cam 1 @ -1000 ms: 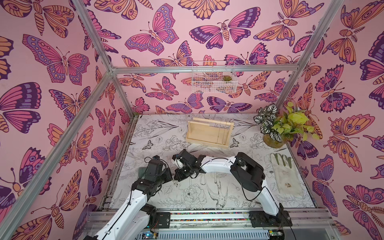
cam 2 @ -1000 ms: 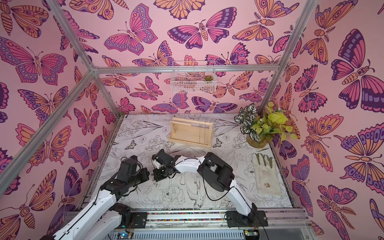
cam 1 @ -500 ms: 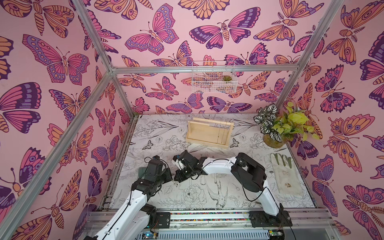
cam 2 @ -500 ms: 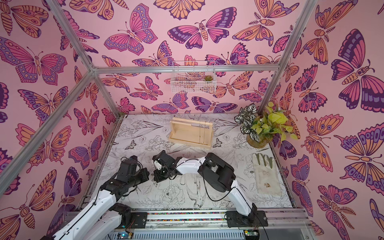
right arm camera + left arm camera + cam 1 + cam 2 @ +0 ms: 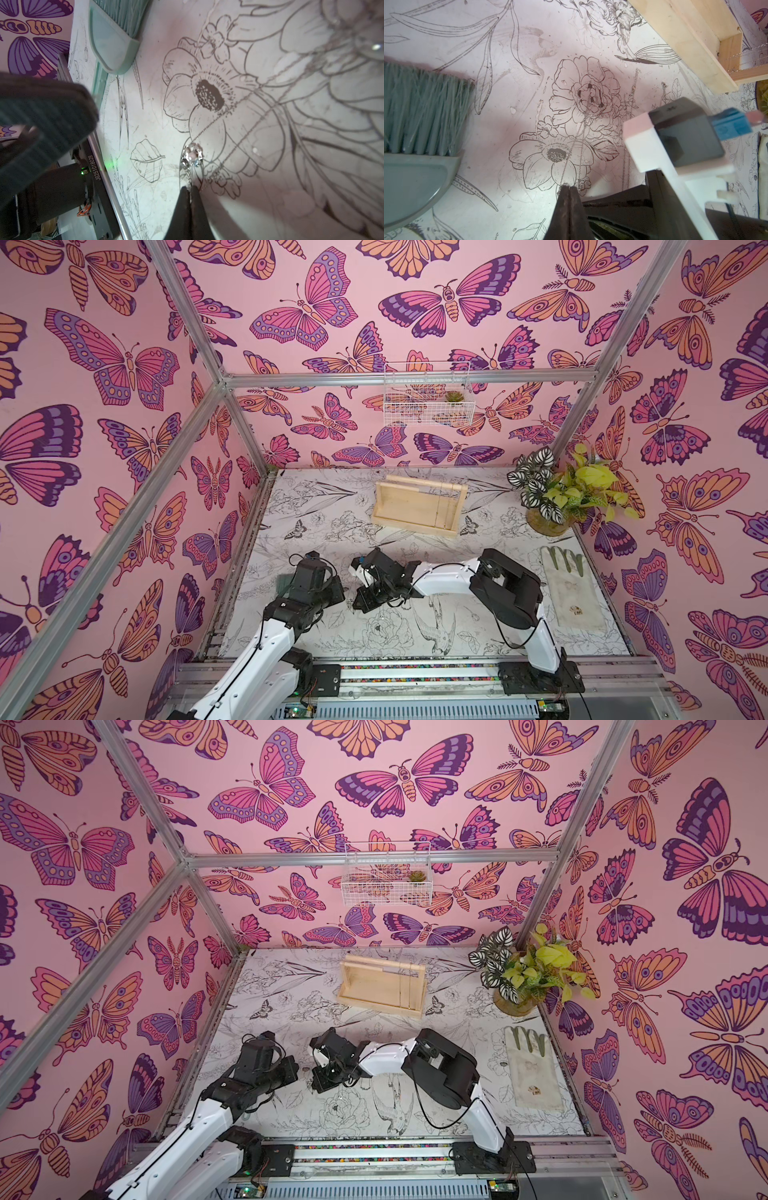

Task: Take the necklace off the jewelry display stand
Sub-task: Adjust the necklace at the center of the board.

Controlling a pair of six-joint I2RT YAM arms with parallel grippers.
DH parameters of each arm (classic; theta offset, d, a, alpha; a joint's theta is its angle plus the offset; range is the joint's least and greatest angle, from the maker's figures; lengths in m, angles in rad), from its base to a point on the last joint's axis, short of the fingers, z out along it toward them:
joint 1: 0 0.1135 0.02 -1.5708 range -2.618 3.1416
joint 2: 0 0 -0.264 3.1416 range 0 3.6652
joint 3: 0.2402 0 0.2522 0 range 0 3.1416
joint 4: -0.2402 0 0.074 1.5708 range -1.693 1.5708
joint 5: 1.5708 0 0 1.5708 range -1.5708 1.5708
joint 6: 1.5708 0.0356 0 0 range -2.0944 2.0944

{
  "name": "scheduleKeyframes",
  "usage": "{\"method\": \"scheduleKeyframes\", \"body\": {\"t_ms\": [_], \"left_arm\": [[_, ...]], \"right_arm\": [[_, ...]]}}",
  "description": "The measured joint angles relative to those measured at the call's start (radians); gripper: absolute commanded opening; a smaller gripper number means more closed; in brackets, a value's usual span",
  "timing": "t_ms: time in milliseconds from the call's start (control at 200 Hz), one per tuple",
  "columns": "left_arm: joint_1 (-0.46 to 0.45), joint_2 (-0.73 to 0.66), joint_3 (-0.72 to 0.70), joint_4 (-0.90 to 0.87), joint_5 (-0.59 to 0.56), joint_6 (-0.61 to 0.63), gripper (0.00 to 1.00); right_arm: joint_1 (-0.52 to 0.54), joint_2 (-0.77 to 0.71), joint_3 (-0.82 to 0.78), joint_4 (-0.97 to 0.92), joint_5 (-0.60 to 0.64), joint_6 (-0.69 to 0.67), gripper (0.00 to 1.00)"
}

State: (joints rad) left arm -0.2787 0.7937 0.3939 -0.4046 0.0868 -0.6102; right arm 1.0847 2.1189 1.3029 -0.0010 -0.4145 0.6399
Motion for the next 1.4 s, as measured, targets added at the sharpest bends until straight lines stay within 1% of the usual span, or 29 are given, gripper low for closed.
{"method": "scheduleKeyframes", "body": {"t_ms": [210,365,496,651,891,1131,1402], "left_arm": [[0.003,0.002,0.0,0.0,0.001,0.0,0.0],[0.003,0.002,0.0,0.0,0.003,0.0,0.0],[0.003,0.002,0.0,0.0,0.003,0.0,0.0],[0.003,0.002,0.0,0.0,0.003,0.0,0.0],[0.003,0.002,0.0,0.0,0.005,0.0,0.0],[0.003,-0.003,0.0,0.0,0.011,0.0,0.0],[0.003,-0.003,0.0,0.0,0.011,0.0,0.0]], "right_arm": [[0.005,-0.032,-0.048,0.014,0.007,0.015,0.0],[0.005,-0.034,-0.045,0.005,0.013,0.013,0.0],[0.005,-0.034,-0.014,-0.041,0.032,0.007,0.0],[0.005,-0.031,0.06,-0.08,0.044,-0.005,0.0],[0.002,0.021,0.161,-0.105,0.047,-0.019,0.0],[-0.013,0.085,0.192,-0.15,0.057,-0.02,0.0],[-0.016,0.087,0.205,-0.164,0.063,-0.02,0.0]]}}
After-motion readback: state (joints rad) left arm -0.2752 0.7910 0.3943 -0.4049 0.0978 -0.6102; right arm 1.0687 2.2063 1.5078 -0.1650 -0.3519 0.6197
